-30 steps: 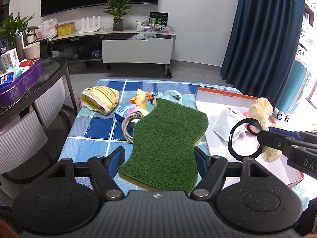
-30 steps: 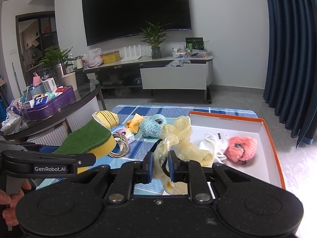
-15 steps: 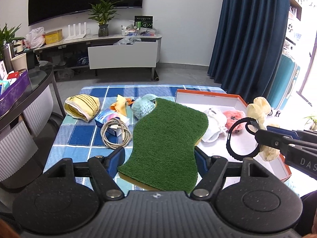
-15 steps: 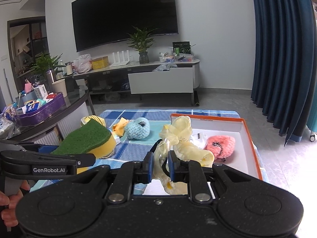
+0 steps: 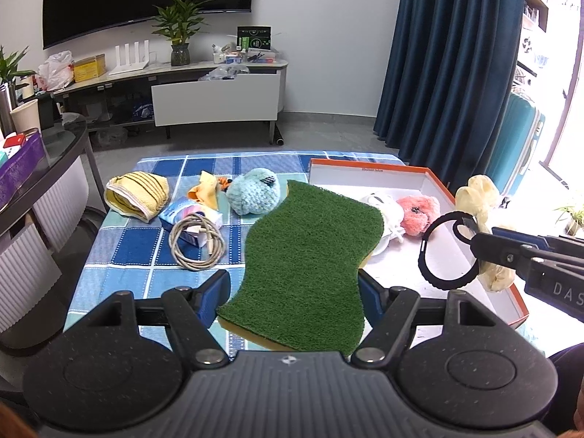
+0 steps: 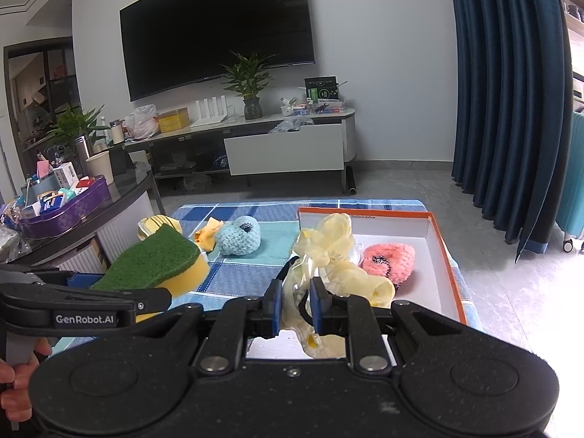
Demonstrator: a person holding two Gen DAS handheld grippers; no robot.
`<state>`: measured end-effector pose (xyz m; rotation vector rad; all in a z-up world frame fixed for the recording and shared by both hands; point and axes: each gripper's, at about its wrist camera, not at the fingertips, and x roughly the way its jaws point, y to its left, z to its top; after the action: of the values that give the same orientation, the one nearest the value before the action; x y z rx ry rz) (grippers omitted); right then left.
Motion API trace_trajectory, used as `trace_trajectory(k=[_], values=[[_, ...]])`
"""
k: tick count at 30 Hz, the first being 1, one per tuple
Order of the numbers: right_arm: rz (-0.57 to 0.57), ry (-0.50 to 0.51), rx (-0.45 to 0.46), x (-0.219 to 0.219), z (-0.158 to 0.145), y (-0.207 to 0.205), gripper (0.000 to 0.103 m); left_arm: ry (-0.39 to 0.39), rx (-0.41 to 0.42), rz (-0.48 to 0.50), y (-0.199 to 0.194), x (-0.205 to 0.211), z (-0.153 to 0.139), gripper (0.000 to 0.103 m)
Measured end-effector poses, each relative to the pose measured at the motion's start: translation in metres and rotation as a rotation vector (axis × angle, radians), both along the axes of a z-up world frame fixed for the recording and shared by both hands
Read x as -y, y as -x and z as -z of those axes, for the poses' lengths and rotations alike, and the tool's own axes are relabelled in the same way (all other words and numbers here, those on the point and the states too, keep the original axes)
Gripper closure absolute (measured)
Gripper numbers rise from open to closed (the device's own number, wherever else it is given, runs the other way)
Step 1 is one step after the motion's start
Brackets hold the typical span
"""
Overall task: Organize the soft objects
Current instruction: 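Carry the sponge and glove toward the white box with both grippers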
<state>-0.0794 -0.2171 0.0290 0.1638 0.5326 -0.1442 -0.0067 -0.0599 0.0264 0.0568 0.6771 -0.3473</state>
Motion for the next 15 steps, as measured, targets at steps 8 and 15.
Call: trace_trajectory(k=[8,15], values=[[0.022,0.000,-0.003,0.004,0.001,0.003,0.082,0.001,0.000,0.031,0.001,0.014,0.001,0.029],[0.053,0.002,-0.005,0.013,0.004,0.007,0.082,0.000,-0.001,0.060,0.000,0.026,0.003,0.029]])
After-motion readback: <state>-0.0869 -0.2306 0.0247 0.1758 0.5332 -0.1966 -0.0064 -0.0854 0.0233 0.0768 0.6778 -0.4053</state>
